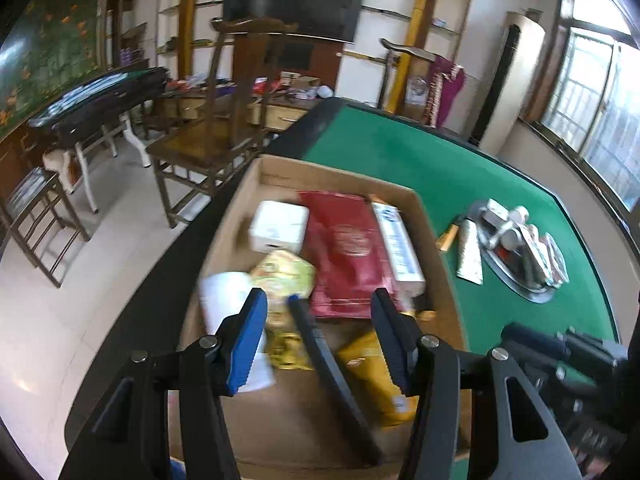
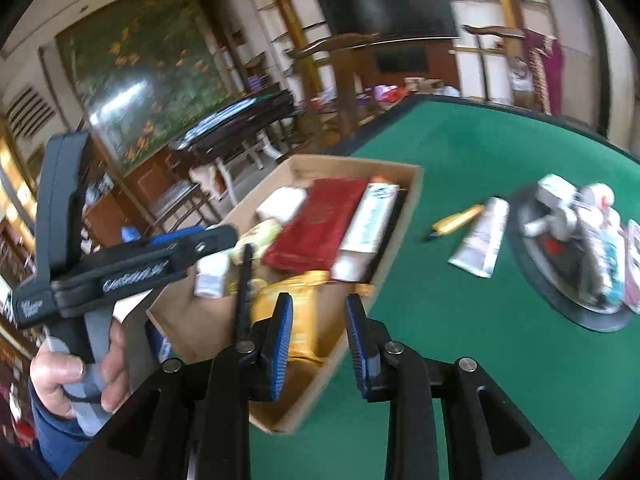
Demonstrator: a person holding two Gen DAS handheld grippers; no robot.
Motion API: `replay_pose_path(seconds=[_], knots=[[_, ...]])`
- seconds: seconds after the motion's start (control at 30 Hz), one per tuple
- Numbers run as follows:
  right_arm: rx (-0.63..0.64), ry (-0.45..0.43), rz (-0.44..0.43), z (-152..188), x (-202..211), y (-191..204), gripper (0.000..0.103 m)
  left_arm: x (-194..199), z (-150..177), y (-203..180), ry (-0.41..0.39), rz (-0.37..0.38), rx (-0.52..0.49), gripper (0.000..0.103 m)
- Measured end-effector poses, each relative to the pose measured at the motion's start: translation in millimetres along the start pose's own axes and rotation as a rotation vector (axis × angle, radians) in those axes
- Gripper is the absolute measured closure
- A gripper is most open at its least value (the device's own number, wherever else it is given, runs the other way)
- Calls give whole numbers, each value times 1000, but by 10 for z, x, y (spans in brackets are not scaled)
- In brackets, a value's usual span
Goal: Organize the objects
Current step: 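Return both tools to the pile and grasp the L'Occitane tube with the left tool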
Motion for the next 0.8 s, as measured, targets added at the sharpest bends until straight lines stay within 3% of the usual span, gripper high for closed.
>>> replay_pose_path(seconds=[0.3,0.5,0.67,0.8], knots=[[-104,-34,13,124,330,-582,73,-188,111,-727,55,18,-119,50],[-159,-80,67,182,679,-1094,70,-463,31,-1318,161,67,-201,50],[-264,-163,112,238,1051,-1600,63,-952,-207,-1762,257,55,-258,50],[-342,-176,112,293,1152,-1833,62,-1363,-317,-1987,323,23,-300,50]])
Point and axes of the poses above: each gripper's, at about its wrist camera, not at the fingertips, and x roughly against the way its jaws point, y to its left, z to its underside, the point moved 5 cm from there along -x, roughly the way its jaws point, and after that the axes turned 5 degrees about x, right-handed, at the moved point
